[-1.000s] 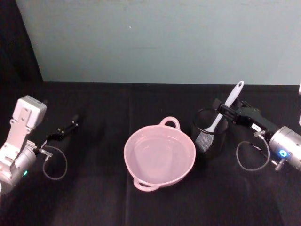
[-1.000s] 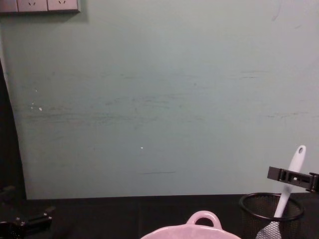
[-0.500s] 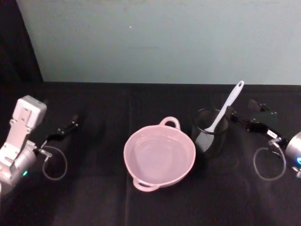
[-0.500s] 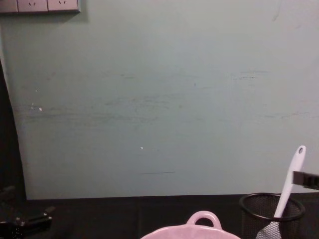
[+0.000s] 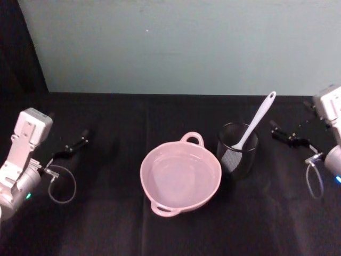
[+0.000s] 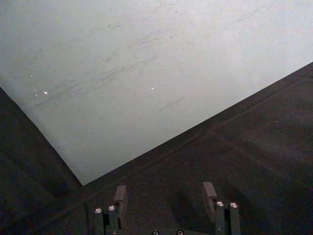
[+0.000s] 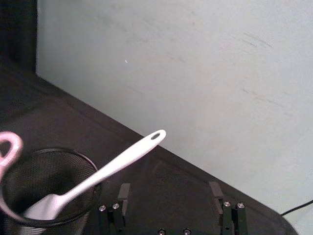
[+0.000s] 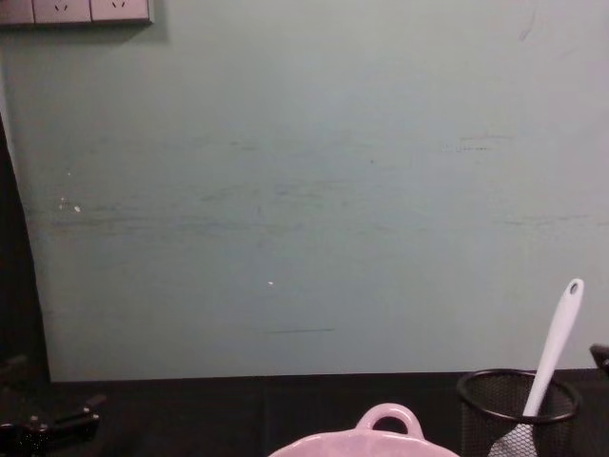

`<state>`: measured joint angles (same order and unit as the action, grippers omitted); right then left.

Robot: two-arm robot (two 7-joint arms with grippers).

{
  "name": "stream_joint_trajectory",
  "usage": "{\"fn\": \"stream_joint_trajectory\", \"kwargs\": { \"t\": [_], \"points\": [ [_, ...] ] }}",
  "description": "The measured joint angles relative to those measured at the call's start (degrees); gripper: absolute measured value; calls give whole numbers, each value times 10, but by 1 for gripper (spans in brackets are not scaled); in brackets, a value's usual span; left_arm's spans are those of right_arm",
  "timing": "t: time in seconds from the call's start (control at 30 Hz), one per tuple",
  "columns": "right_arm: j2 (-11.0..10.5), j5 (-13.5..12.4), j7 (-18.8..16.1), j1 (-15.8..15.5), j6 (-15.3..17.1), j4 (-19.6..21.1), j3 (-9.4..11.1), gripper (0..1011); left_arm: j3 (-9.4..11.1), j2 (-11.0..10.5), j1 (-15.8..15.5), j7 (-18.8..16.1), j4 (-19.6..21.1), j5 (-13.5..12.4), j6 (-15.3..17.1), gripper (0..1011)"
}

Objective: Use the one hand to pick up the spoon and stir the clear water in the bowl.

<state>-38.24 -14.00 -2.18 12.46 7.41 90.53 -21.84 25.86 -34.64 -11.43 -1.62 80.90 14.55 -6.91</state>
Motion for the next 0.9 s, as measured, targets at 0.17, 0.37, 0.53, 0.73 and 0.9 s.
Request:
{"fn": "stream_joint_trajectory", "kwargs": {
  "t": [0.17, 0.37, 0.53, 0.73, 0.9],
  "points": [
    [34, 27, 3, 28, -21, -66, -16, 1004, 0, 0, 0, 0, 0, 0, 0, 1005],
    [60, 2, -18, 29, -43, -119, -2, 1004, 0, 0, 0, 0, 0, 0, 0, 1005],
    [72, -11, -31, 26, -55, -138, 9, 1004, 0, 0, 0, 0, 0, 0, 0, 1005],
    [75, -10, -33, 25, -54, -140, 11, 1004, 0, 0, 0, 0, 0, 0, 0, 1005],
    [74, -13, -34, 25, -55, -140, 11, 1004, 0, 0, 0, 0, 0, 0, 0, 1005]
  ]
}}
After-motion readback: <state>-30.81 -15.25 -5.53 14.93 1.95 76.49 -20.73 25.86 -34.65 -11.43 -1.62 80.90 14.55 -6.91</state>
